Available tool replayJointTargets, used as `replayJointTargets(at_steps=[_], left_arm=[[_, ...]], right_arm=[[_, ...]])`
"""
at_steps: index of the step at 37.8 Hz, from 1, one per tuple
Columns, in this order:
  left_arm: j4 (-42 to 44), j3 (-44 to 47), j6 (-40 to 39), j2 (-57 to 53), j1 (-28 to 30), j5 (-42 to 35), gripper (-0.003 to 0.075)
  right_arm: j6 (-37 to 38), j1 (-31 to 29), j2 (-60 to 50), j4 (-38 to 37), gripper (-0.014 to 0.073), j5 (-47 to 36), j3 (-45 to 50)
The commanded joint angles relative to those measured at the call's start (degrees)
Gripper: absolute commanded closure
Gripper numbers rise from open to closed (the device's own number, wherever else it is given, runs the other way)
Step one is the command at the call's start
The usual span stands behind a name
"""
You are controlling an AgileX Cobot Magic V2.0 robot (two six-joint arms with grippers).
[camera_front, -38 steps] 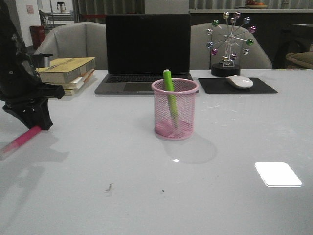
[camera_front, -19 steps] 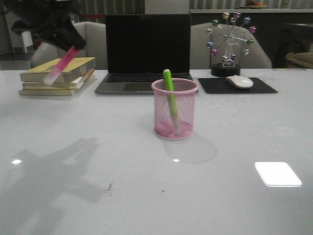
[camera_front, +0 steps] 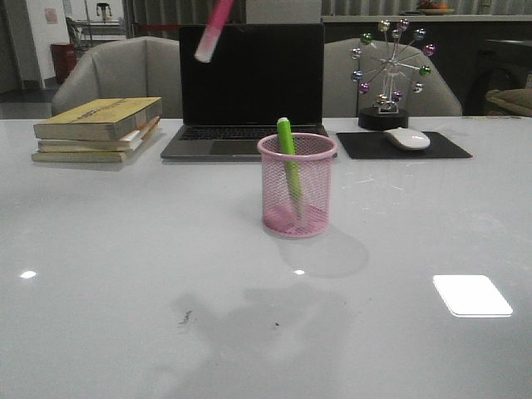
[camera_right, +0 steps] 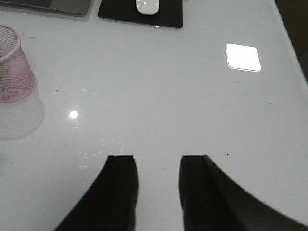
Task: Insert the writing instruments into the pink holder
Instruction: 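Lift the pink marker and carry it toward the pink holder, then lower the pink marker into the holder beside the green marker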
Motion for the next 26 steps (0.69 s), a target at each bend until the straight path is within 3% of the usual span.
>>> replayJointTargets(at_steps=[1,8,26], left_arm=[[-9.3,-1.6,9.7,-2.5,-3.4,-3.5,0.0629],[-23.3,-1.6,21.2,2.4,-7.8,-3.6,0.0629],[-32.8,-1.9,27.3,13.4,-8.5,0.7,0.0628]], right_arm=[[-0.4,-0.3,-0.1,-1.0,0.0239,-3.7,-1.5],[-0.4,-0.3,-0.1,-1.4,0.0239,-3.4,-1.5],[-0.4,-0.3,-0.1,-4.7,0.0239,-1.5,-1.5]])
